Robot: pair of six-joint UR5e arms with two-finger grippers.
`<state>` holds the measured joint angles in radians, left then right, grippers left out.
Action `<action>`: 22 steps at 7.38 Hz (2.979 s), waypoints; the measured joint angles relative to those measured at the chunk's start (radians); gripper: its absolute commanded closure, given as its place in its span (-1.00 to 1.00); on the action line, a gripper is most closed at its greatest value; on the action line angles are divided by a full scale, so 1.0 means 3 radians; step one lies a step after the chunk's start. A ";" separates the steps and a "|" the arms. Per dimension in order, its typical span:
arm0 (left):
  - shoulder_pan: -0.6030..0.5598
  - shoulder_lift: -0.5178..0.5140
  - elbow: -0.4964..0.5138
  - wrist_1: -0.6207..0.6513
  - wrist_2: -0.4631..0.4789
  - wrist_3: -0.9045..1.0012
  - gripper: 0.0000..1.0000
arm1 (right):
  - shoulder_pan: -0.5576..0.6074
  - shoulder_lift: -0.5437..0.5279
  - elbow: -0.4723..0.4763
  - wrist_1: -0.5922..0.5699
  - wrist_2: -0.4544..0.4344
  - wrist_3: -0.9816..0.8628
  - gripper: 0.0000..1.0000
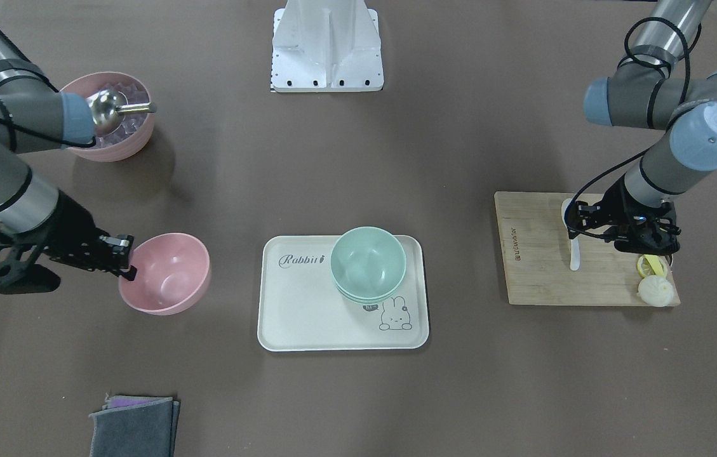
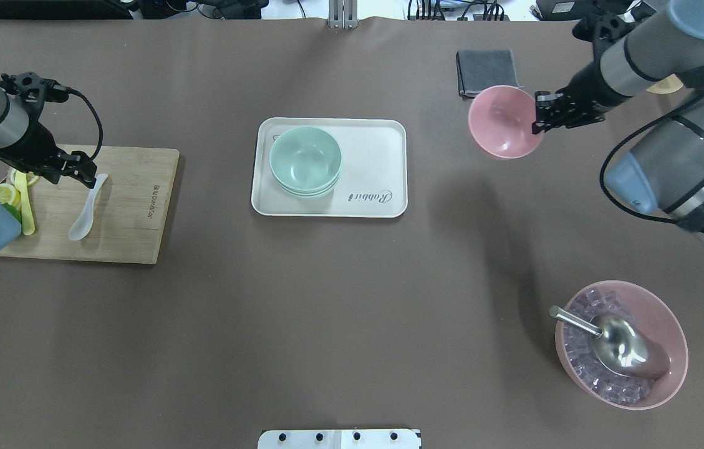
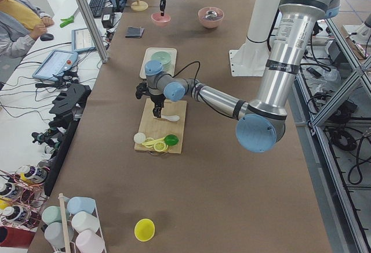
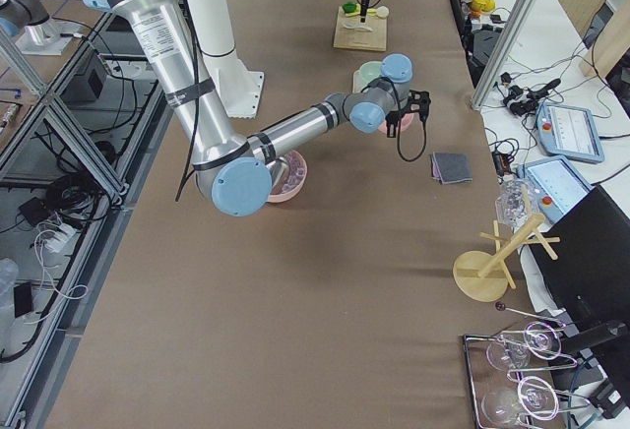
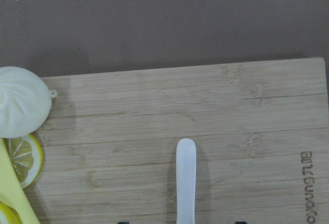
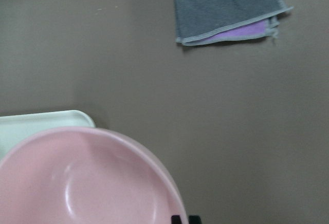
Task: Stack pink bowl on green and place spoon
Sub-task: 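Lift the pink bowl toward the tray while the left gripper reaches the spoon, then lower the pink bowl into the green bowl while the left gripper lifts the spoon, then open and withdraw the right gripper while the left lowers the spoon into the bowl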
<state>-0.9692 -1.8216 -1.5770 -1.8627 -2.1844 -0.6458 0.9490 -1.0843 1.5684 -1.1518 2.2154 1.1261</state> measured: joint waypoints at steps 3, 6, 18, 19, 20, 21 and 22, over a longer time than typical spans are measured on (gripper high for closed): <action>0.0060 -0.0018 0.0150 -0.0141 0.0000 -0.0048 0.06 | -0.0320 0.0458 0.0004 -0.0009 -0.0192 0.0719 1.00; 0.0104 -0.0033 0.0180 -0.0151 -0.0001 -0.0069 1.00 | -0.0570 0.0708 -0.0011 -0.0038 -0.0385 0.1075 1.00; 0.0158 -0.0935 -0.0123 -0.0108 -0.0045 -0.1449 1.00 | -0.0997 0.1280 -0.0602 -0.0273 -0.0903 0.1529 -1.00; 0.0185 -0.1120 -0.0077 -0.0118 -0.0038 -0.1670 1.00 | -0.1000 0.1269 -0.0559 -0.0282 -0.0870 0.1533 -1.00; 0.0222 -0.1343 0.0057 -0.0136 -0.0026 -0.1845 1.00 | -0.0938 0.1208 -0.0442 -0.0315 -0.0736 0.1525 -1.00; 0.0280 -0.1583 0.0269 -0.0192 -0.0005 -0.1955 1.00 | -0.0754 0.1036 -0.0249 -0.0357 -0.0464 0.1455 -1.00; 0.0381 -0.1758 0.0490 -0.0350 0.0106 -0.2027 1.00 | -0.0514 0.0778 -0.0043 -0.0378 -0.0177 0.1279 -1.00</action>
<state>-0.8550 -2.3489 -1.4299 -1.9677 -2.1525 -1.2539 0.7947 -0.8510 1.5554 -1.2651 2.1623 1.5098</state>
